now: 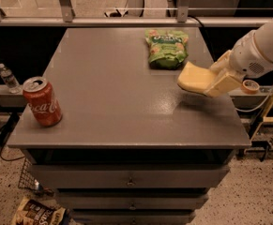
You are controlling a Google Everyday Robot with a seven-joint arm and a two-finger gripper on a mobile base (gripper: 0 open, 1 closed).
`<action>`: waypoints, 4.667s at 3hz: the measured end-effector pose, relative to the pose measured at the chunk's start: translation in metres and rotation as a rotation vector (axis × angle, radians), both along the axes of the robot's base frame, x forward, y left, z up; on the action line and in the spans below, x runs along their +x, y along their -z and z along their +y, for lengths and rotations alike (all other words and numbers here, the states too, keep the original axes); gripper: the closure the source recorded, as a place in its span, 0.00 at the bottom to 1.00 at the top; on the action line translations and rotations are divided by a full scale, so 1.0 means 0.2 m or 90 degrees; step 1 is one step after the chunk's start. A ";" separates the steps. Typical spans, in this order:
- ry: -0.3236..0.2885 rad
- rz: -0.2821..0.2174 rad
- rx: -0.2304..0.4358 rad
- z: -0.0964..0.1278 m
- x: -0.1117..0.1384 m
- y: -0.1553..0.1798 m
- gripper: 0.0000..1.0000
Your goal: Move sponge near green rice chip bag
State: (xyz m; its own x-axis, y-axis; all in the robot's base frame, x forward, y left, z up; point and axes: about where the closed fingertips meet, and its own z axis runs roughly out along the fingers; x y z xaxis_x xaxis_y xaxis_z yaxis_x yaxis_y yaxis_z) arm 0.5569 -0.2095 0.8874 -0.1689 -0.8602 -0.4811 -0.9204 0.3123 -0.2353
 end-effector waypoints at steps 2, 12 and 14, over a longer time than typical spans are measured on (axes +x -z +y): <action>0.009 -0.014 0.015 0.00 0.09 0.03 1.00; 0.002 -0.103 0.095 0.12 0.98 -0.02 0.57; -0.002 -0.096 0.096 0.14 0.99 0.02 0.05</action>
Offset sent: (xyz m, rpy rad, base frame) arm 0.0457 -0.0038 -0.0157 0.0607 -0.0602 -0.0424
